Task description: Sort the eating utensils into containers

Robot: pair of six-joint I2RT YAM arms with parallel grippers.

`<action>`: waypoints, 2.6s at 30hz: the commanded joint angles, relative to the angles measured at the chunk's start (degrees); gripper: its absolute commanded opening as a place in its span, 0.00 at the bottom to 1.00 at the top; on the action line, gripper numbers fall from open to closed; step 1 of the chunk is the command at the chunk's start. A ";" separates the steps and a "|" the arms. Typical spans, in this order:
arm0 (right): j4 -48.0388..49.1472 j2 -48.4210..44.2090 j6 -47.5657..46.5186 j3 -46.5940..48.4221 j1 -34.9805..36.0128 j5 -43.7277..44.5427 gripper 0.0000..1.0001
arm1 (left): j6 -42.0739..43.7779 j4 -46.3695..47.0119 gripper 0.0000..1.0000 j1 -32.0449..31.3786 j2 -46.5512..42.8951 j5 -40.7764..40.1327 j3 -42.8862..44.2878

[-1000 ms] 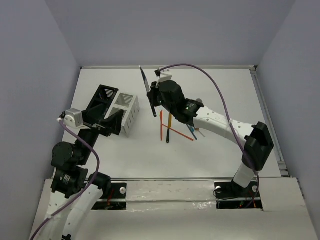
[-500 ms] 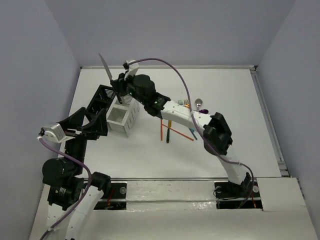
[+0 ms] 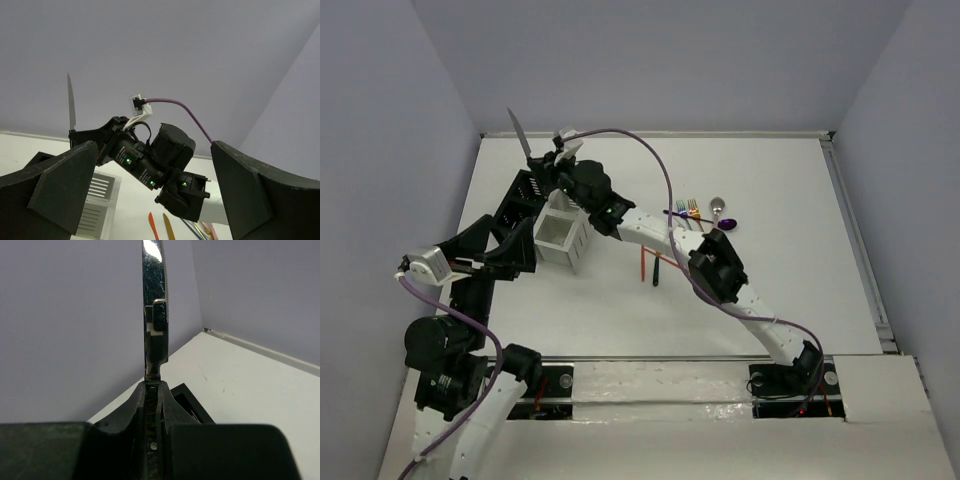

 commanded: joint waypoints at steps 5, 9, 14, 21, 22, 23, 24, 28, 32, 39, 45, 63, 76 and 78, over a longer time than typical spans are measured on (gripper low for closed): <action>10.38 -8.65 -3.99 -10.95 0.32 2.43 0.00 | 0.50 2.46 0.99 -0.36 0.36 1.56 -0.77; 13.97 -12.77 -3.38 -19.98 -0.21 3.31 0.00 | 0.59 2.20 0.99 -0.36 0.36 1.38 -0.95; 14.51 -14.81 -3.12 -23.52 -0.82 3.05 0.00 | 0.59 2.46 0.99 -0.36 0.80 1.65 -0.95; 15.47 -17.53 -1.98 -30.55 -0.82 2.44 0.17 | 0.59 2.46 0.99 -0.36 1.06 1.82 -1.12; 16.08 -18.40 -1.63 -32.39 -0.82 3.31 0.25 | 0.59 2.46 0.99 -0.36 0.98 1.82 -1.13; 16.26 -18.41 -1.45 -32.40 -0.82 3.32 0.30 | 0.59 2.37 0.99 -0.36 1.06 1.82 -1.21; 16.35 -19.28 -1.36 -33.80 -0.82 4.01 0.37 | 0.50 2.37 0.99 -0.36 0.98 1.91 -1.21; 13.20 -21.48 -3.02 -34.25 -0.82 4.63 0.55 | 0.50 2.37 0.99 -0.36 1.06 1.91 -1.30; 9.33 -25.78 -3.12 -36.18 -0.82 4.46 0.58 | 0.59 1.93 0.99 0.17 0.98 1.91 -1.48; -10.77 -40.46 1.97 -48.48 -1.44 7.97 0.41 | 0.32 1.41 0.99 0.17 -0.34 2.44 -1.83; -37.68 -46.27 8.66 -56.82 -2.49 11.30 0.37 | 0.15 1.41 0.99 -0.36 -1.13 4.02 -2.18; -47.72 -33.53 11.47 -49.46 -8.03 11.58 0.36 | -0.20 1.41 0.99 -0.88 -0.78 4.90 -2.62; -48.33 -26.42 12.18 -44.45 -8.03 9.12 0.39 | -0.12 1.49 0.99 -0.88 -1.13 5.34 -2.71; -48.68 -25.80 12.44 -44.18 -8.03 9.03 0.34 | -0.12 1.41 0.99 -0.88 -1.22 5.16 -2.71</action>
